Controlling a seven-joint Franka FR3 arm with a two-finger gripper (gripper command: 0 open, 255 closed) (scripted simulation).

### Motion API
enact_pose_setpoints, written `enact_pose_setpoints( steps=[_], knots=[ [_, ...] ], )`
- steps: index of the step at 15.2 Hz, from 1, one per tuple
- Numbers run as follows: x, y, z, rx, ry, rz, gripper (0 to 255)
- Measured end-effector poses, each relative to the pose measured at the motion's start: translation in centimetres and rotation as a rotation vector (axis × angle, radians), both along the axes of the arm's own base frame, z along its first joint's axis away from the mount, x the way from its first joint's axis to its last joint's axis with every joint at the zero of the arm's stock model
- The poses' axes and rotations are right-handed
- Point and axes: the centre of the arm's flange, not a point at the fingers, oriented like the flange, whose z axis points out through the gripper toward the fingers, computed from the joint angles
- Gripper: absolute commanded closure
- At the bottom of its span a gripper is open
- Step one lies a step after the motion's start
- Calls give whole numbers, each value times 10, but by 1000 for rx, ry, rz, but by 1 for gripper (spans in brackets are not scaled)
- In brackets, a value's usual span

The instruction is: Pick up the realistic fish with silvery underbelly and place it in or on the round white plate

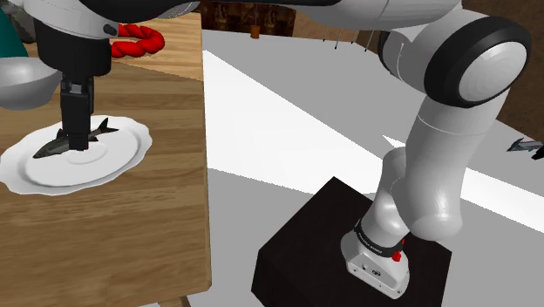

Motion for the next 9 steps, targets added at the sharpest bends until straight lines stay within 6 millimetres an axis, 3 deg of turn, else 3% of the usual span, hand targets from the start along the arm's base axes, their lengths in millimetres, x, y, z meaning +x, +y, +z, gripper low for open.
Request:
enact_pose_setpoints(
  steps=[3,9],
  knots=[
    [-5,-6,27,1,-1,0,0],
    [-6,-9,32,0,0,0,0]
  ],
)
